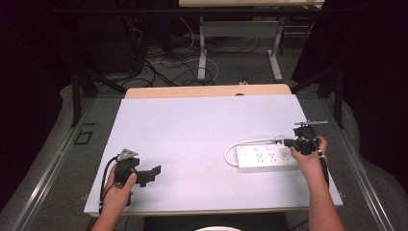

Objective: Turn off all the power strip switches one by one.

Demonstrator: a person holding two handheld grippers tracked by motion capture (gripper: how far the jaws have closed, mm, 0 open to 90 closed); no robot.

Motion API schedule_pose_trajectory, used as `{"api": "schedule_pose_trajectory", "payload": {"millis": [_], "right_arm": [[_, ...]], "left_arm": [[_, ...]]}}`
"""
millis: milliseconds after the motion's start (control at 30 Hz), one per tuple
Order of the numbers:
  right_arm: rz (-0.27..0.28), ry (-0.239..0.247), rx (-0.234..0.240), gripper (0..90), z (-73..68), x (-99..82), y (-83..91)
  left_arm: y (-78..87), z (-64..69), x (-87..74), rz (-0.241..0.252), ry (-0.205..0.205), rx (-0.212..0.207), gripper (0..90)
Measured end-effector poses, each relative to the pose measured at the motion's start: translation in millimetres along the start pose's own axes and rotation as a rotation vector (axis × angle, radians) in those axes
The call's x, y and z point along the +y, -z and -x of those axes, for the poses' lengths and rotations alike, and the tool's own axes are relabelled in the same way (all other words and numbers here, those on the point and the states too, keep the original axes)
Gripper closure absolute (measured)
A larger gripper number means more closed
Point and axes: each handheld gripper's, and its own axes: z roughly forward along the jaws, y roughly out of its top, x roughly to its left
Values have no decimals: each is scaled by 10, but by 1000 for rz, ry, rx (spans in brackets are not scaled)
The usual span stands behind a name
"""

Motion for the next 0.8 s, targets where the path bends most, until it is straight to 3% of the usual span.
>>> {"api": "schedule_pose_trajectory", "payload": {"millis": [467,800], "right_arm": [[-9,-33,-1,900,114,-28,-25],[-12,-18,-8,900,107,-37,-92]], "left_arm": [[-1,2,1,-1,2,0,36],[-4,1,-1,-1,0,0,38]]}}
